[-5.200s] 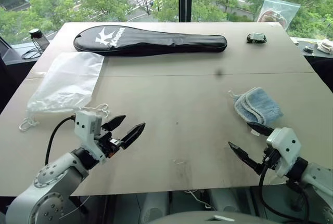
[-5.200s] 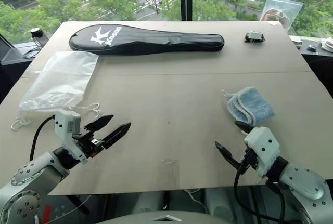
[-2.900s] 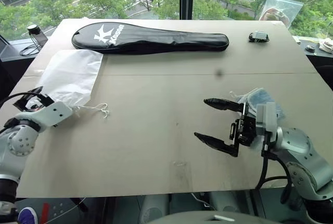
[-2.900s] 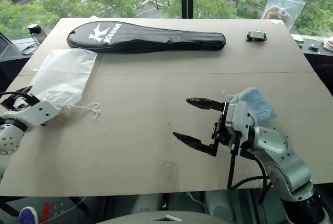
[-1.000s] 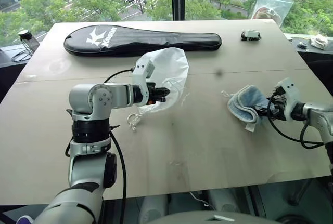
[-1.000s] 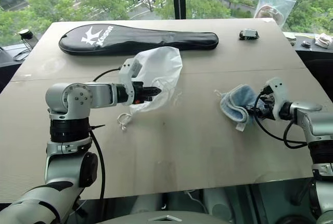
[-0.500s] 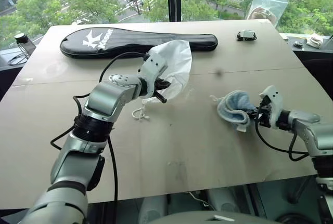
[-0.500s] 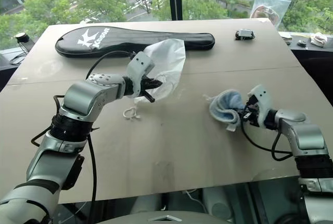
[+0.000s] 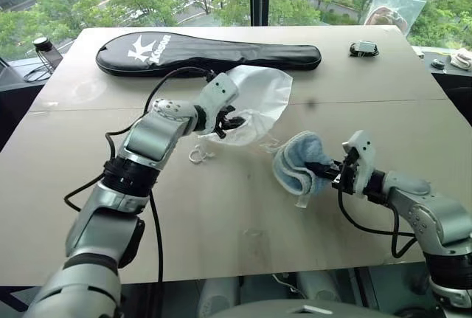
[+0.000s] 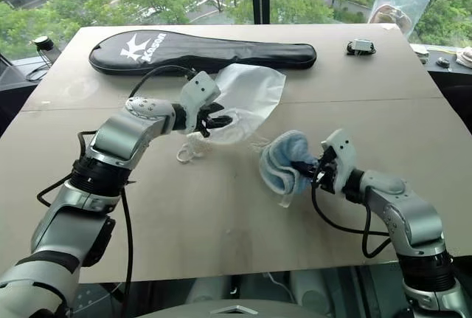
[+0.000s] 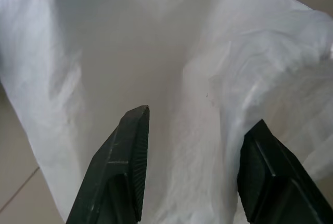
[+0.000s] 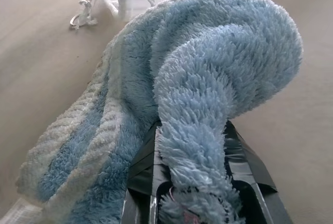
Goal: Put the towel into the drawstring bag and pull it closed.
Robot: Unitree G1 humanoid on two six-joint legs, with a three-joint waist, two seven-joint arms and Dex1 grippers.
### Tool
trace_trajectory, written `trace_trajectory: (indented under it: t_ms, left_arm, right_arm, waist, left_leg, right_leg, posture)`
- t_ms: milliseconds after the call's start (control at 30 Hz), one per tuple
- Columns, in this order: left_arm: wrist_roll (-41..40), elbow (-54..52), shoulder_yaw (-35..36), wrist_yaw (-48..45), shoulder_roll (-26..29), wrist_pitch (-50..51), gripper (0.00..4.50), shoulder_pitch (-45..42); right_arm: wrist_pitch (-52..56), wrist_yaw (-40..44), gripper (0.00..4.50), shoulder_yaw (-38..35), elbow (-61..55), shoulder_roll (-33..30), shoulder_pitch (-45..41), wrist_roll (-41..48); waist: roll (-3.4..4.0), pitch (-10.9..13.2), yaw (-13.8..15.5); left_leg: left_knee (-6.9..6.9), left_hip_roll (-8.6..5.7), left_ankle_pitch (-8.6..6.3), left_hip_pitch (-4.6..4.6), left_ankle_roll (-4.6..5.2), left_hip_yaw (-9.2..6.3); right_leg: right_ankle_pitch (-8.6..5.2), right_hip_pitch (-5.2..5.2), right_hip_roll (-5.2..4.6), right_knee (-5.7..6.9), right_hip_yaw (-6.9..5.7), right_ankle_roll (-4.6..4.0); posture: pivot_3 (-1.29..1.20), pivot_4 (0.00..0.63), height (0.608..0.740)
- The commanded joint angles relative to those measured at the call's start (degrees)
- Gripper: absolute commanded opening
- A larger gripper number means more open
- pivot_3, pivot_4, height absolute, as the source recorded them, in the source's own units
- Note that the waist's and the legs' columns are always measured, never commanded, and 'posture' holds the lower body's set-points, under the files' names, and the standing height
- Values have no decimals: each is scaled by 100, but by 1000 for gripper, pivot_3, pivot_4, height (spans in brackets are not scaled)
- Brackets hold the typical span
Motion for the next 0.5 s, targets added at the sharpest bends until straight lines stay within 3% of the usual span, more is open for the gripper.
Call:
trace_trajectory:
  t_ms: [33, 167, 333, 500]
  left_arm:
    - [581, 29, -82, 265, -52, -776, 2201, 107]
    - [568, -168, 143, -58, 82, -939, 2201, 227]
    - [424, -711, 398, -745, 686, -996, 2201, 662]
    - [638, -687, 359, -917, 824, -1271, 2201, 867]
  right_arm:
    - [-14, -210, 57, -24, -484, 47, 142, 119]
    - [-37, -344, 57, 14, -660, 30, 311, 148]
    - [-95, -412, 57, 10, -668, -24, 426, 130]
    - [-104, -458, 57, 76, -689, 23, 449, 157]
  waist:
    - [0, 0, 7]
    - [-1, 2, -1]
    - [3, 4, -46]
    - [3, 5, -4]
  left_leg:
    - [0, 0, 0, -1, 0, -1]
    - [0, 0, 0, -4, 1, -6]
    - [-3, 2, 0, -2, 1, -3]
    - [-1, 0, 0, -2, 1, -3]
  right_leg:
    - [0, 0, 0, 0, -1, 0]
    - [0, -2, 0, 1, -7, 0]
    - [-1, -5, 3, 0, -2, 0]
    - [-1, -2, 0, 2, -7, 1]
  posture:
    - [0, 150, 740]
    - [0, 150, 740]
    - [0, 150, 740]
    - [0, 150, 740]
